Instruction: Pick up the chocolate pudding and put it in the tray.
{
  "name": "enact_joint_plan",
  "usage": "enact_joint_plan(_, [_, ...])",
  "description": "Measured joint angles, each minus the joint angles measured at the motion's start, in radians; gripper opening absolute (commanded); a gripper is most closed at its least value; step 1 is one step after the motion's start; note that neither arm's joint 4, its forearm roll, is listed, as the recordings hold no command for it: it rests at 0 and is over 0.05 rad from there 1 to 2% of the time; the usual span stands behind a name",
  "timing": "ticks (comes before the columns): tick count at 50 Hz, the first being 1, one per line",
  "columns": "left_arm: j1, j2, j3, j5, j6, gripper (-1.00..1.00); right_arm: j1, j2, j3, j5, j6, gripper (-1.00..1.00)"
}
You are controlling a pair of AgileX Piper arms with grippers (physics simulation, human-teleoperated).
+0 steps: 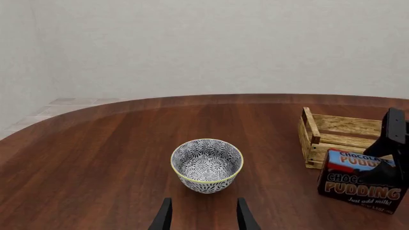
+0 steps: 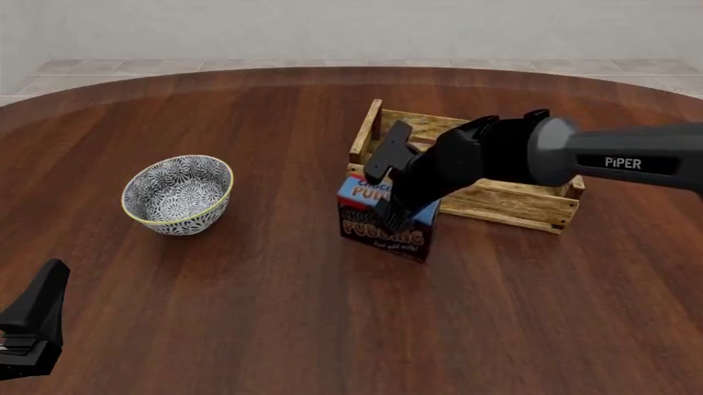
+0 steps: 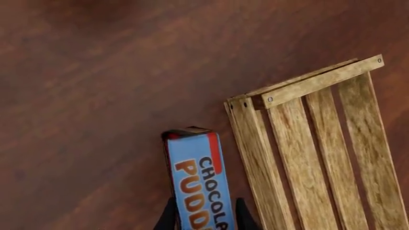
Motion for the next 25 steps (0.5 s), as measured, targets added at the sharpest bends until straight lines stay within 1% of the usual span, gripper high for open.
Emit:
enact_joint_plan(11, [0.0, 0.0, 0.0, 0.0, 0.0, 1.0, 0.011, -0.035, 0.009, 0.023, -0.019, -1.0])
enact_joint_plan(25, [0.0, 0.0, 0.0, 0.0, 0.0, 1.0, -0.001, -0.129, -0.006, 0.102, -0.079, -1.0])
